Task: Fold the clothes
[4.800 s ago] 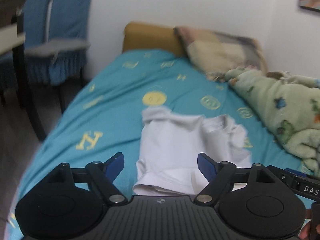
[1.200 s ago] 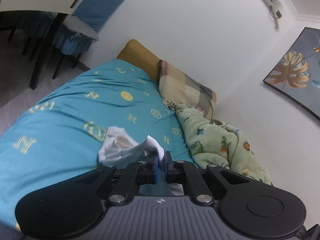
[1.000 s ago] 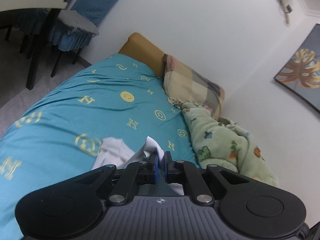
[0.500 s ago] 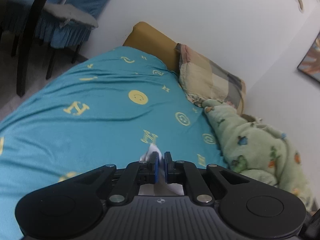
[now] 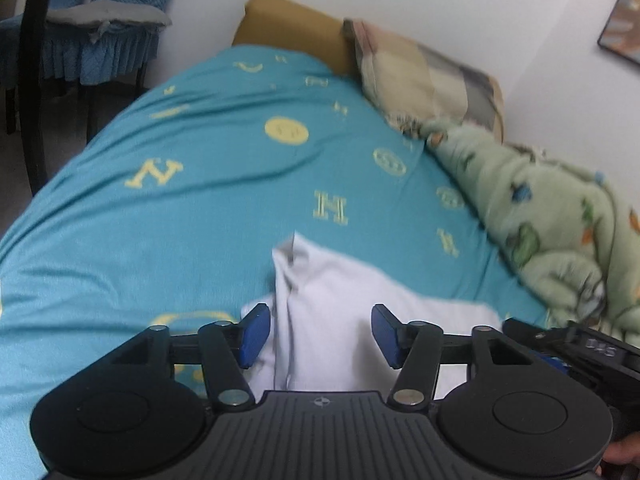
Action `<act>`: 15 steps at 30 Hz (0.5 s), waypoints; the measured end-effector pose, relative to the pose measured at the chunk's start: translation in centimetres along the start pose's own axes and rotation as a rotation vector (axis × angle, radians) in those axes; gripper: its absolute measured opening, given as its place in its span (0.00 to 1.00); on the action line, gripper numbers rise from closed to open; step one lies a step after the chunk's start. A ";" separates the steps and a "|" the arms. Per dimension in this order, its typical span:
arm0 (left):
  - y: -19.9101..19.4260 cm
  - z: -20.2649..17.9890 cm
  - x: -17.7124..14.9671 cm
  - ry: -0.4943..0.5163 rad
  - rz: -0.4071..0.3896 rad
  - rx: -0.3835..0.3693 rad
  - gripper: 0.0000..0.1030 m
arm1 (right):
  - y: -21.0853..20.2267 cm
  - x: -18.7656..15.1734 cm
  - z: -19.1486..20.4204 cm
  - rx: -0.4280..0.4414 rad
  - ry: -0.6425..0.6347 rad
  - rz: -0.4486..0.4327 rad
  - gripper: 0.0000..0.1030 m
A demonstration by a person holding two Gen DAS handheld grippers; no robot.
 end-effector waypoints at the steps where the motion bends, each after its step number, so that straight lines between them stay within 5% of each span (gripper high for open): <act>1: 0.2 0.1 -0.3 0.007 0.004 0.007 0.30 | 0.6 -0.5 -0.2 -0.004 0.006 0.029 0.47; 4: -0.1 0.1 -0.9 0.017 -0.017 0.020 0.06 | 0.3 -1.4 0.6 -0.016 -0.067 0.015 0.17; 5: -0.5 0.1 -0.9 0.017 -0.031 0.021 0.05 | -0.1 -1.4 1.0 -0.016 -0.095 0.003 0.10; 12: -1.5 -1.0 -1.4 0.097 -0.052 0.056 0.05 | -2.5 -0.9 1.8 -0.051 -0.135 -0.095 0.11; 15: -1.7 -1.2 -1.6 0.131 -0.040 0.081 0.16 | -3.0 -0.8 1.8 -0.052 -0.135 -0.116 0.12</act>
Point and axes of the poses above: each gripper's, at about its wrist camera, not at the fingertips, and y roughly the way its jaws point, z to its left, x to its top, the point moved 1 cm from there along y, roughly the way its jaws point, and after that the axes turned 8 degrees about -y, right-handed, at the moved point
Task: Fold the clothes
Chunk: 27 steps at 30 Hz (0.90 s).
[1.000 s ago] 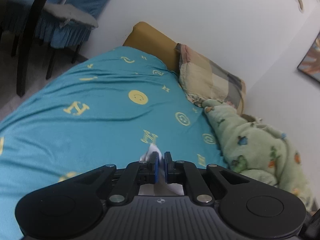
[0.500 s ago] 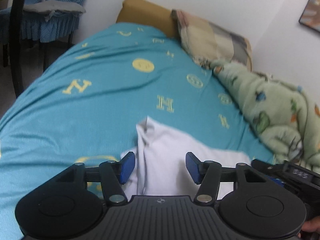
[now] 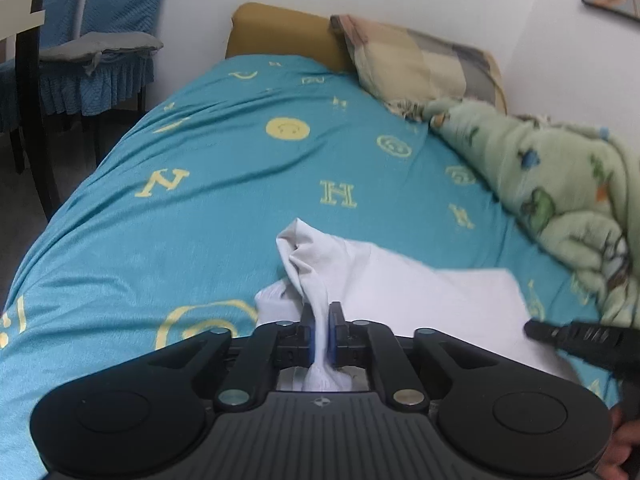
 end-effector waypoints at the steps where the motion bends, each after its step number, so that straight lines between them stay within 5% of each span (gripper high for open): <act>1: -0.3 -0.2 0.0 0.011 -0.004 0.008 0.27 | -0.2 0.1 0.0 -0.001 0.000 -0.007 0.13; 2: -0.7 -0.4 0.0 0.023 -0.007 0.016 0.34 | -0.3 0.2 0.0 -0.001 0.000 -0.014 0.17; 4: -1.6 -1.0 0.0 0.049 -0.022 0.004 0.56 | -0.6 0.3 0.0 -0.003 0.000 -0.028 0.40; 5: -2.0 -1.4 0.0 0.062 -0.028 -0.010 0.59 | -0.8 0.4 0.0 -0.004 0.000 -0.034 0.64; 6: -2.4 -1.7 -0.1 0.075 -0.035 -0.024 0.67 | -1.0 0.5 0.4 0.007 -0.017 -0.051 0.78; 10: -1.9 -3.1 -0.8 0.129 -0.032 -0.001 0.79 | 0.3 0.1 1.9 0.040 -0.114 -0.024 0.74; 14: 0.4 -2.6 -1.5 0.138 0.023 0.041 0.83 | 2.6 -1.2 2.5 0.065 -0.172 0.054 0.42; 20: 0.9 -1.6 -1.7 0.108 0.031 0.038 0.84 | 3.3 -2.3 3.4 0.046 -0.236 0.081 0.41; 27: -4.6 -2.7 -2.7 0.099 -0.007 0.007 0.84 | -1.6 -2.4 3.2 0.054 -0.190 0.075 0.41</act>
Point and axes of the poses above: each gripper's, at about its wrist camera, not at the fingertips, and y roughly the way its jaws point, z to its left, x to its top, the point moved 1 cm from there along y, roughly the way its jaws point, and after that the axes turned 8 degrees about -y, right-handed, at the moved point
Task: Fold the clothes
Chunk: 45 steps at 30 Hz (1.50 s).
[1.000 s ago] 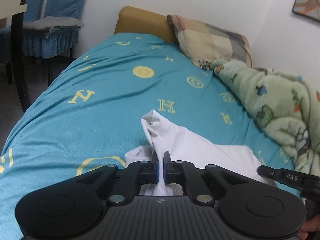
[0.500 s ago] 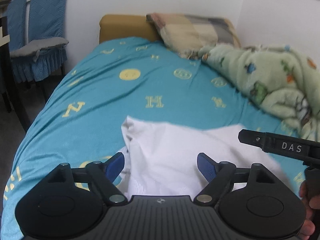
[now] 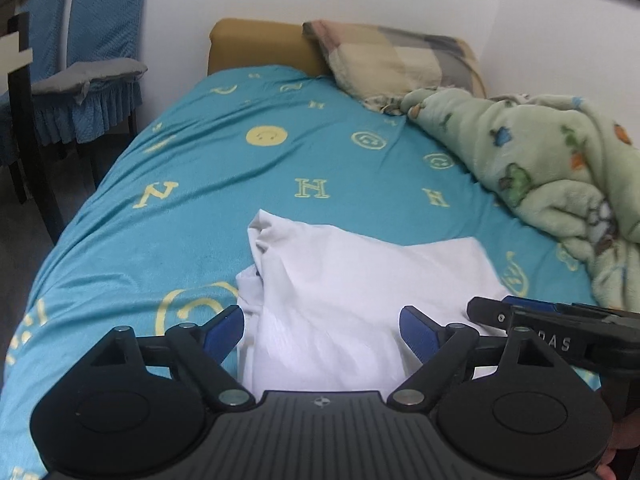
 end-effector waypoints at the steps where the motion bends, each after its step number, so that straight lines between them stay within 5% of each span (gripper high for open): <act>1: -0.6 -0.2 -0.5 0.013 0.004 0.011 0.84 | -0.7 -0.2 0.1 0.003 -0.003 0.010 0.42; 6: -0.7 -0.1 -2.7 -0.003 0.084 0.077 0.82 | -2.9 -2.0 0.9 -0.004 -0.047 0.071 0.42; 12: -2.6 -0.6 -3.6 -0.005 0.084 0.090 0.80 | -1.7 -3.6 1.6 -0.030 -0.099 0.102 0.42; 19: -7.1 -2.2 -4.7 -0.059 0.048 0.045 0.82 | -2.3 -3.7 1.2 -0.024 -0.062 0.102 0.42; 31: -6.5 -3.7 -6.3 -0.090 0.118 0.038 0.82 | -2.2 -3.8 0.6 -0.002 -0.009 0.106 0.42; 38: -3.8 1.0 -7.2 -0.528 0.202 -0.120 0.81 | -2.3 -3.8 0.5 -0.004 0.035 0.111 0.42; 42: -1.7 5.3 -7.9 -0.854 0.167 -0.180 0.59 | -2.3 -3.7 0.6 -0.014 0.046 0.117 0.42; 45: -1.0 6.9 -8.1 -0.975 0.150 -0.201 0.43 | -2.4 -3.6 0.7 -0.023 0.058 0.119 0.42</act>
Point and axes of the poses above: each gripper's, at about its wrist camera, not at the fingertips, and y roughly the way its jaws point, z to its left, x to its top, the point moved 1 cm from there along y, roughly the way its jaws point, and after that the axes turned 8 degrees about -y, right-handed, at the moved point
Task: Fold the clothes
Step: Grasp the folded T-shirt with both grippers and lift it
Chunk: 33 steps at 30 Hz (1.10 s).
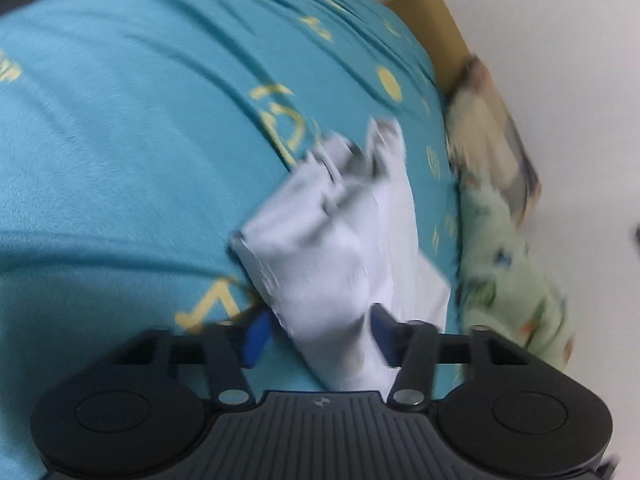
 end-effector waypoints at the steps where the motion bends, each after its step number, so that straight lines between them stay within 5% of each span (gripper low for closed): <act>1: 0.0 0.1 0.0 -0.006 0.001 0.000 0.40 | -0.1 0.1 0.0 -0.002 0.007 0.001 0.42; 4: 0.0 -0.1 -0.1 0.007 -0.007 -0.007 0.31 | -1.2 0.5 -1.1 0.038 0.138 0.008 0.45; 6: -0.1 -0.2 0.0 0.012 -0.010 -0.015 0.28 | -2.2 0.3 -2.1 0.155 0.295 0.008 0.75; 8: -0.1 0.0 0.2 -0.003 -0.005 -0.024 0.27 | -2.8 -0.7 -2.9 0.315 0.465 0.004 0.89; 11: 0.0 0.2 0.5 -0.015 -0.001 -0.031 0.26 | -1.7 -3.0 -2.9 0.473 0.664 0.112 0.87; 14: 0.1 0.3 0.8 -0.016 -0.002 -0.031 0.26 | 0.0 -4.9 -2.5 0.541 0.799 0.202 0.88; 19: 0.6 0.4 1.2 -0.035 -0.005 -0.041 0.23 | 1.6 -6.1 -4.3 0.458 0.982 0.155 0.87; 24: 1.3 0.2 2.3 -0.054 -0.001 -0.054 0.22 | 2.0 -6.2 -6.7 0.303 1.053 0.062 0.43; 30: 1.2 -0.3 2.4 -0.057 0.003 -0.060 0.21 | 0.3 -5.2 -6.6 0.278 0.982 0.016 0.22; 33: 0.2 -1.2 1.8 -0.039 0.028 -0.060 0.20 | -2.9 -4.7 -7.3 0.285 0.957 -0.029 0.20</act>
Point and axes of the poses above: each gripper's, at about its wrist camera, not at the fingertips, and y roughly the way its jaws point, z to its left, x to its top, the point moved 1 cm from there along y, roughly the way its jaws point, and after that the axes turned 8 degrees about -y, right-handed, at the moved point
